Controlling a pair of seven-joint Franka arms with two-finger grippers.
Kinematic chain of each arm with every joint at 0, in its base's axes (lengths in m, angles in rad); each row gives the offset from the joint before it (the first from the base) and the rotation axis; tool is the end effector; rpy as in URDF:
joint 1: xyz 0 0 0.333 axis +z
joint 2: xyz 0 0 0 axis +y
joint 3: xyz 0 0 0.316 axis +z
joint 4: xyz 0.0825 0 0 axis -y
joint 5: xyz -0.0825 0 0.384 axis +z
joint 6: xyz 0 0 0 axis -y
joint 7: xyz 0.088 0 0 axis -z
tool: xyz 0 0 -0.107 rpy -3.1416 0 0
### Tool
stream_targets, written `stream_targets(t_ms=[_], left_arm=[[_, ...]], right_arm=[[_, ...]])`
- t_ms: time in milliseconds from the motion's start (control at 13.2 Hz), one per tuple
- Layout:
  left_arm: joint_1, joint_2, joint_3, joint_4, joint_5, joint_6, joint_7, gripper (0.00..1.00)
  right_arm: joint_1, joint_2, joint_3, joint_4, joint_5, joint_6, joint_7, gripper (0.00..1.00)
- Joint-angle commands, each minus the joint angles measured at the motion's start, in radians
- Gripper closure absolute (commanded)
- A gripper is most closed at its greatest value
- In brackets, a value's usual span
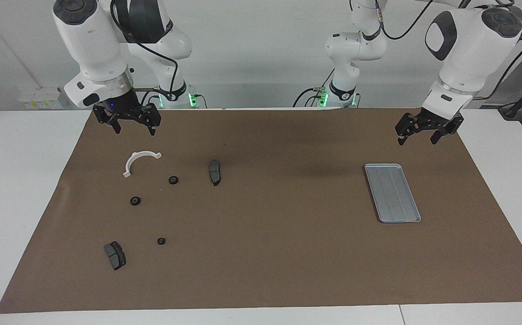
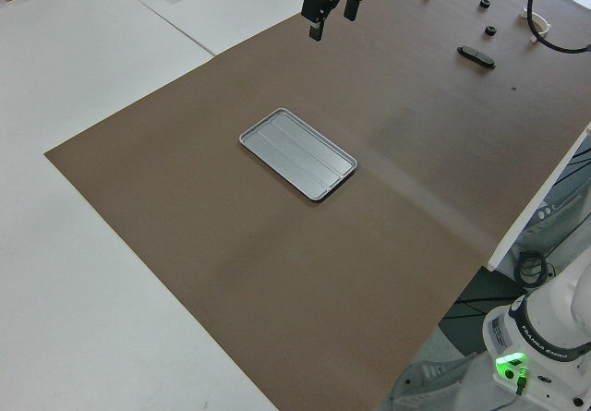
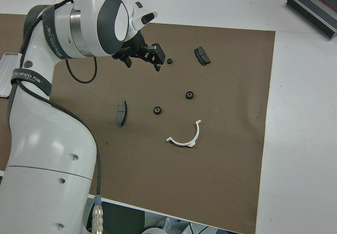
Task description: Pick bearing gear from pile to tray
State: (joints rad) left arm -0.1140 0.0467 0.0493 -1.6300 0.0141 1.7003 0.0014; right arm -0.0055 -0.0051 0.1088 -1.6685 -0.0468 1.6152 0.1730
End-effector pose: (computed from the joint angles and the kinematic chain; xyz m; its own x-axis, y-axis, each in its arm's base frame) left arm 0.5771 -0.0367 0.5814 0.9974 -0.0680 0.0236 -0.0676 -0.9976 -0.0163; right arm 0.5512 0.0524 0.5850 0.9969 -0.0675 -0.0394 -0.0653 -0.9964 0.0547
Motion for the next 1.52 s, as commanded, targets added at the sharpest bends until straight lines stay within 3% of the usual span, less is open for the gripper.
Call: stream_targets(t_ms=[0, 532, 835, 1443], left_arm=[[-0.001, -0.031, 0.001, -0.036, 0.014, 0.01, 0.003, 0.0], [0.0, -0.031, 0.001, -0.036, 0.014, 0.01, 0.003, 0.0], [-0.001, -0.031, 0.001, -0.036, 0.014, 0.012, 0.003, 0.0], [-0.001, -0.031, 0.001, -0.036, 0.014, 0.012, 0.003, 0.0]], right_arm=[[-0.01, -0.03, 0.003, -0.039, 0.021, 0.028, -0.024, 0.0], [-0.018, -0.029, 0.003, -0.033, 0.027, 0.029, -0.03, 0.0], [-0.063, -0.021, 0.002, -0.059, 0.028, 0.101, -0.107, 0.0], [-0.157, 0.006, 0.0, -0.33, 0.028, 0.452, -0.243, 0.0]])
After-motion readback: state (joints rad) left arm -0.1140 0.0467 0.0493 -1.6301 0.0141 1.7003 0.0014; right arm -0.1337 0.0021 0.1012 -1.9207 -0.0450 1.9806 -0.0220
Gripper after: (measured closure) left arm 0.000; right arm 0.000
